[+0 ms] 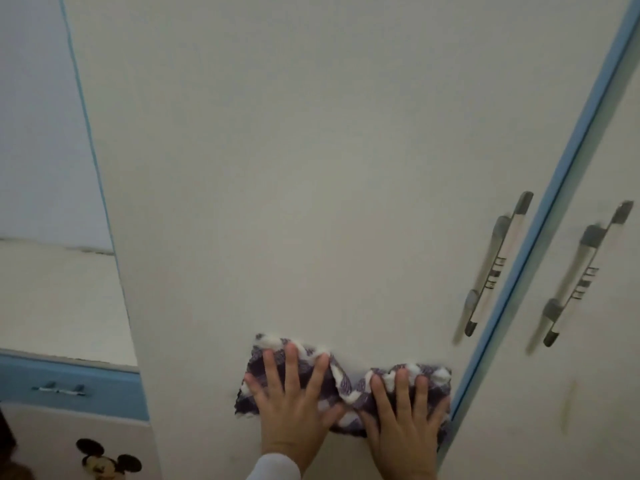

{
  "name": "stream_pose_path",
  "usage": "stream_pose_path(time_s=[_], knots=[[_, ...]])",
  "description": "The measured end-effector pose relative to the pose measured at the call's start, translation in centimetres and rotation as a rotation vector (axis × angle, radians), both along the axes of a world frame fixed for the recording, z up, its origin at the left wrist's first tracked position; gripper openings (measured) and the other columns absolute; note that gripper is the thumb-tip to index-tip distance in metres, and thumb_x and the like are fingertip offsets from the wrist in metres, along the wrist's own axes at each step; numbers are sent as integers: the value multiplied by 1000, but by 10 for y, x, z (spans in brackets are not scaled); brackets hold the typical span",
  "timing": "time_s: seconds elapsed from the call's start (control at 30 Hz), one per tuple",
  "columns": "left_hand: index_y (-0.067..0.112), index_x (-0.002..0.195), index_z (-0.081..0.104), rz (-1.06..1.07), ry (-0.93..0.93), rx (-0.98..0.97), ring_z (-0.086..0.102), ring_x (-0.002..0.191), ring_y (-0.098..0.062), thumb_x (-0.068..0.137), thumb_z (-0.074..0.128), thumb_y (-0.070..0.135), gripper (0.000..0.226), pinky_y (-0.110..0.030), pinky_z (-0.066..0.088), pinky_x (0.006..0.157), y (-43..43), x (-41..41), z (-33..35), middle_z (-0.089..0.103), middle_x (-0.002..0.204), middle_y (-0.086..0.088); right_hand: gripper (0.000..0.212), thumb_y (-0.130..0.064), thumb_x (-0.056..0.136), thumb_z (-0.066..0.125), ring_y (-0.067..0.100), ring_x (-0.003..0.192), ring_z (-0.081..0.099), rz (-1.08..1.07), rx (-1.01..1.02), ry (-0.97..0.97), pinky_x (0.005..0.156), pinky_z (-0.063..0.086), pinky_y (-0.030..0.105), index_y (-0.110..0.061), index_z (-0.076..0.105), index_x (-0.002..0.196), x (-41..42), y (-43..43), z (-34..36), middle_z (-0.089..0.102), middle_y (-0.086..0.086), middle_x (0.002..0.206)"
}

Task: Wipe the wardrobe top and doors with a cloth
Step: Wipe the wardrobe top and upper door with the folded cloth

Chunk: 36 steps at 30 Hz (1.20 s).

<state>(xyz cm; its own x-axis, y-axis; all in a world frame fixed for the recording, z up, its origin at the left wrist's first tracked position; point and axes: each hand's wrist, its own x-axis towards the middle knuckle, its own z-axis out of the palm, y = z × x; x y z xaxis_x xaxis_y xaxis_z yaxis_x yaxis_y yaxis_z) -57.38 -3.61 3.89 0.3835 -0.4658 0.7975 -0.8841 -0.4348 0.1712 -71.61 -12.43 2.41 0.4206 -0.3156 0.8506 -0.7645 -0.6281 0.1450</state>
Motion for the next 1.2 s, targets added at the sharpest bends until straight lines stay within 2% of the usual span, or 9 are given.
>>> stream_pose_path(time_s=[0.17, 0.3, 0.4, 0.47, 0.53, 0.63, 0.93, 1.03, 1.2], knots=[[31, 146, 4, 25, 53, 42, -5, 140, -39, 82, 19, 72, 77, -67, 19, 93, 2, -6, -26, -8, 155, -11, 58, -55, 94, 19, 24, 144, 2, 27, 10, 26, 109, 6, 58, -35, 9, 147, -10, -3, -21, 0, -2, 158], [29, 129, 37, 18, 69, 82, -10, 140, -38, 73, 32, 73, 72, -73, 22, 92, 5, -10, -17, -13, 155, -10, 55, -50, 96, 15, 24, 144, -2, 123, 80, -2, 106, 7, 60, -34, 6, 148, -8, -1, -11, -5, -3, 157], [33, 144, 14, 42, 52, 16, -17, 139, -38, 68, 35, 72, 88, -75, 16, 90, 13, 2, 1, -21, 153, -11, 53, -46, 97, 11, 24, 143, -7, 189, 61, -6, 101, 11, 62, -33, 1, 148, 6, 6, 18, -10, -3, 157], [35, 145, -6, 53, 46, -59, -22, 138, -35, 68, 35, 74, 95, -74, 6, 90, 18, 18, 24, -28, 151, -8, 55, -45, 97, 15, 24, 143, -10, 196, 19, -37, 105, 1, 61, -32, 0, 148, 21, 10, 45, -13, -2, 156], [36, 143, -12, 64, 39, -93, -25, 137, -33, 72, 27, 79, 92, -72, 0, 94, 24, 37, 46, -33, 149, -5, 67, -45, 90, 32, 24, 142, -13, 192, -24, -88, 107, -9, 58, -33, 0, 148, 40, 15, 69, -15, -3, 156], [38, 142, -15, 68, 2, -99, -27, 136, -30, 72, 20, 82, 89, -69, -3, 99, 35, 62, 70, -36, 147, -1, 79, -47, 82, 41, 22, 141, -18, 173, -45, -139, 106, -13, 59, -35, -3, 147, 66, 25, 93, -21, -5, 154], [36, 144, -9, 22, -186, -118, -22, 138, -30, 72, 26, 82, 93, -62, -7, 104, 46, 92, 65, -29, 151, -3, 74, -49, 86, 35, 24, 141, -17, 117, -119, -166, 106, -11, 58, -33, -3, 147, 91, 34, 77, -20, -4, 155], [35, 144, -8, -7, -205, -118, -22, 138, -31, 72, 24, 82, 92, -66, -2, 103, 50, 100, 42, -28, 151, -3, 64, -51, 93, 24, 25, 142, -16, 109, -107, -149, 106, -9, 59, -33, -3, 147, 95, 39, 50, -19, -3, 155], [35, 144, -9, -11, -201, -114, -21, 138, -31, 73, 22, 82, 91, -74, 9, 93, 59, 107, 7, -27, 151, -4, 63, -55, 93, 23, 25, 142, -15, 107, -106, -132, 107, -10, 58, -32, 0, 148, 99, 45, 9, -17, -2, 156]])
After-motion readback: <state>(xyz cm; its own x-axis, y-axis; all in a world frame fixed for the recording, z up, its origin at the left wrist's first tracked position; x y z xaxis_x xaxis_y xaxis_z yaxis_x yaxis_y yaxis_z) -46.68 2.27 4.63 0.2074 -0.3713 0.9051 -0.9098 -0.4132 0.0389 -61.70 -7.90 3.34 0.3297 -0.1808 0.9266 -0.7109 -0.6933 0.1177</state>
